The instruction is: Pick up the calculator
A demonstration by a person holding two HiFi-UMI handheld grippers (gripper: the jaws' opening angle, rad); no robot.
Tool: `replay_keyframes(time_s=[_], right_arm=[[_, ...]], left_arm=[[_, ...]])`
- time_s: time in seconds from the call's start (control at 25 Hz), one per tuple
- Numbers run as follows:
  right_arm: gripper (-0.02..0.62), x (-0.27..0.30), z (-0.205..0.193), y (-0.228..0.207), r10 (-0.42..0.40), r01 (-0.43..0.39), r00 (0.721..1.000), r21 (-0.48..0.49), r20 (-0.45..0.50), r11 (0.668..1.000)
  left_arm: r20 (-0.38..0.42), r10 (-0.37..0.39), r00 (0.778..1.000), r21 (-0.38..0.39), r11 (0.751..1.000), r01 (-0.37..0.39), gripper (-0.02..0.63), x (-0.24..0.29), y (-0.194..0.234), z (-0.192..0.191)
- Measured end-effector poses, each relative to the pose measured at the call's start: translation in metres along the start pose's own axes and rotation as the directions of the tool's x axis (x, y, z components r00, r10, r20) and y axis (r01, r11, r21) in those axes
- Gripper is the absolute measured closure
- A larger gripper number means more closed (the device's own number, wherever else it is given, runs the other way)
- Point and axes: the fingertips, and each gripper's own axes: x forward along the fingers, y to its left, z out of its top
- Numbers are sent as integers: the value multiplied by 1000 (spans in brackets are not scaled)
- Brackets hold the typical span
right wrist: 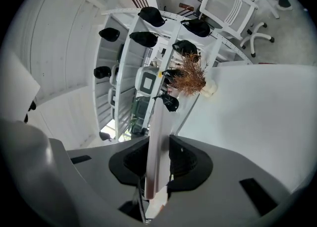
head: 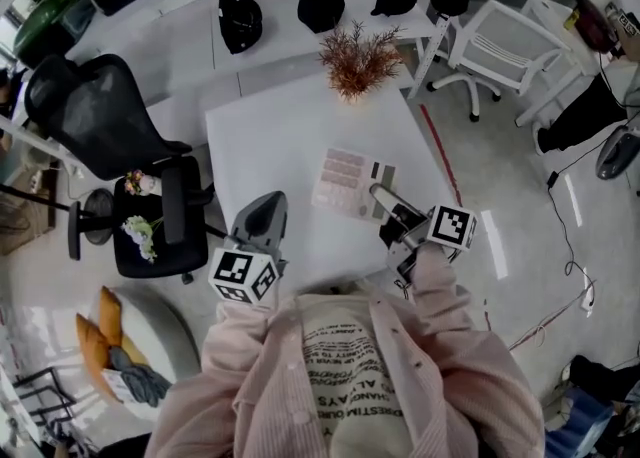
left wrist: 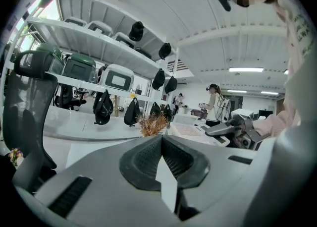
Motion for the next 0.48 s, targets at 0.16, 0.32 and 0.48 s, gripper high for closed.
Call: replay_keyframes(time_s=[0.16,0.32,0.48], right_arm=[[511,-6,12,12,32,-33,998,20,44,999],[511,-13,20,17,40,-42,996,28,82,999],[511,-20,29,22,62,-68,991,45,115,997]], left_arm=[[34,0,999,10,1000,-1,604,1,1,13],[57,1,998,10,1000,-1,604,-1,2,20],[83,-1,997,14,1000,0,604,-1,2,29]])
